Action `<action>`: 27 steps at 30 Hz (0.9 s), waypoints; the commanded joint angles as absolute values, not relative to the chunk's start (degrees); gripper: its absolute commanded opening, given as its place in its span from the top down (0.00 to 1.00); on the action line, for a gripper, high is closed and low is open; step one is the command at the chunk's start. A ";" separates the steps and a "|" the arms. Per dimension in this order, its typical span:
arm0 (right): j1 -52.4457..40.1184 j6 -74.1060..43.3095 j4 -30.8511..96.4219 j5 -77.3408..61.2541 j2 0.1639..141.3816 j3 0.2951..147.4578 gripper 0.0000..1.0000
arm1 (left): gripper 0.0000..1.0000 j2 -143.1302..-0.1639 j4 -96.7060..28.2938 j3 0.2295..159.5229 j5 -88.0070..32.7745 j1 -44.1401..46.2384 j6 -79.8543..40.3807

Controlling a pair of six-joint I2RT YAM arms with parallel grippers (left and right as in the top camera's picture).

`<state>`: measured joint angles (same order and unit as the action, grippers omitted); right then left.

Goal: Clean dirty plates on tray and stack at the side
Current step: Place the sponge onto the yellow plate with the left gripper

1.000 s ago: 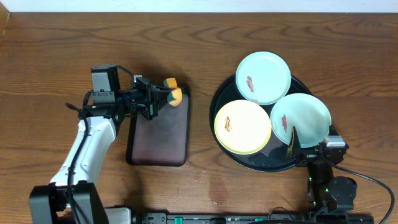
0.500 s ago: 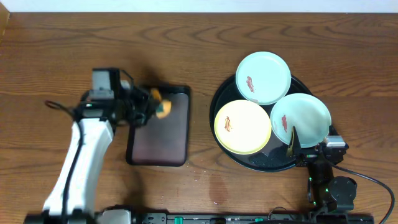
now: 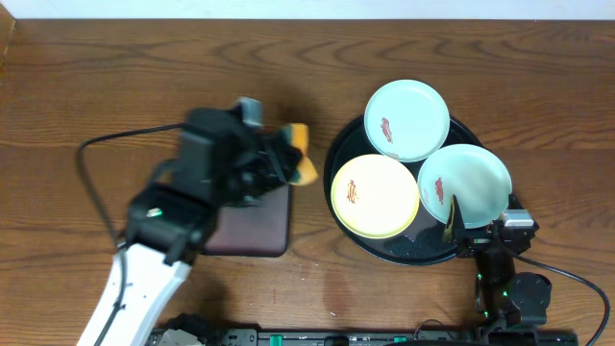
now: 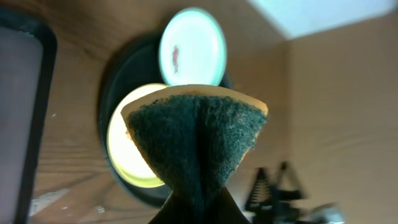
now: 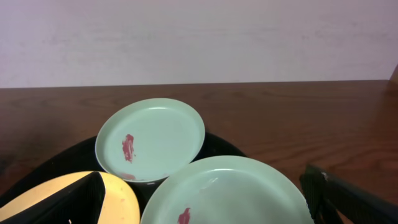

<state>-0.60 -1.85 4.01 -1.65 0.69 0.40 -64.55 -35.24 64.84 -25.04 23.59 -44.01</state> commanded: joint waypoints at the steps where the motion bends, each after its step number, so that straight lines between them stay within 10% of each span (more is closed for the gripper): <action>1: -0.47 -1.02 4.27 -1.54 0.43 0.34 0.01 | 0.93 -69.32 -34.94 63.86 -12.27 31.05 -40.12; 11: -0.47 -1.02 4.27 -1.54 0.43 0.34 0.01 | 0.93 -88.44 -24.40 63.88 2.66 47.57 -40.10; 27: -0.47 -1.02 4.27 -1.54 0.43 0.32 0.01 | 0.92 -105.62 -4.78 63.88 3.49 49.84 -43.64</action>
<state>-0.60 -1.85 4.03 -1.65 0.69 0.40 -104.47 -5.48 64.10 1.98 49.21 -42.63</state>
